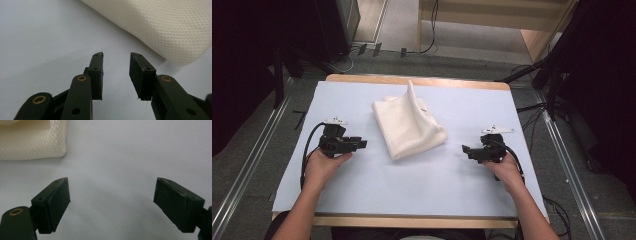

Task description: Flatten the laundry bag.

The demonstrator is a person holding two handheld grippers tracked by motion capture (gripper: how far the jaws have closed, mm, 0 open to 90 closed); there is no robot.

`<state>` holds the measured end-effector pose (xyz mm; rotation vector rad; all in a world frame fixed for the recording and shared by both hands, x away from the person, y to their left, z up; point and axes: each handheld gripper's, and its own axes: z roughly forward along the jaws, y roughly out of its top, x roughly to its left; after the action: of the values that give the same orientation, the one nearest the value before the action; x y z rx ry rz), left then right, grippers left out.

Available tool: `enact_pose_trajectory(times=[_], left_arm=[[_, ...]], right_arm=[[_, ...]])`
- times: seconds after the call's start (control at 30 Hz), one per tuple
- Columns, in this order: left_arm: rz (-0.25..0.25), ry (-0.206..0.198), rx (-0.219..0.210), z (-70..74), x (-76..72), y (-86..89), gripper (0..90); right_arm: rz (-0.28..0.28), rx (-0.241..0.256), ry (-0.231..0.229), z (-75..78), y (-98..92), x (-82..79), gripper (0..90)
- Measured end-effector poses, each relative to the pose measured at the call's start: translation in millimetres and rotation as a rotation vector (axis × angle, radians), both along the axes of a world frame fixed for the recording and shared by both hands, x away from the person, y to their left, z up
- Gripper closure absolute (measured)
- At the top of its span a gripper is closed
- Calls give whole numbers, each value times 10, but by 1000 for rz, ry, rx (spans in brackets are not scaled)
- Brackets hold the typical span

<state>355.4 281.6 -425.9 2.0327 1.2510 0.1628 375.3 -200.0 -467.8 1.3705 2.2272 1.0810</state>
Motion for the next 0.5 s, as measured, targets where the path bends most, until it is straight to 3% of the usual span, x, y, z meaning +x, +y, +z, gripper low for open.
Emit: enact_pose_trajectory(times=[0.07,0.17,0.2,0.3,0.5], left_arm=[[-11,10,2,-6,-7,-8,629],[-50,16,41,-16,-18,-31,588],[-49,36,28,-15,5,-40,496],[-46,63,-10,-6,22,-45,483],[-61,19,11,31,45,-94,408]], right_arm=[[11,6,0,1,1,-2,139],[37,-8,-1,-8,28,-24,139],[68,-4,22,-7,40,-54,134],[84,22,45,7,53,-80,128],[95,19,18,63,63,-176,199]])
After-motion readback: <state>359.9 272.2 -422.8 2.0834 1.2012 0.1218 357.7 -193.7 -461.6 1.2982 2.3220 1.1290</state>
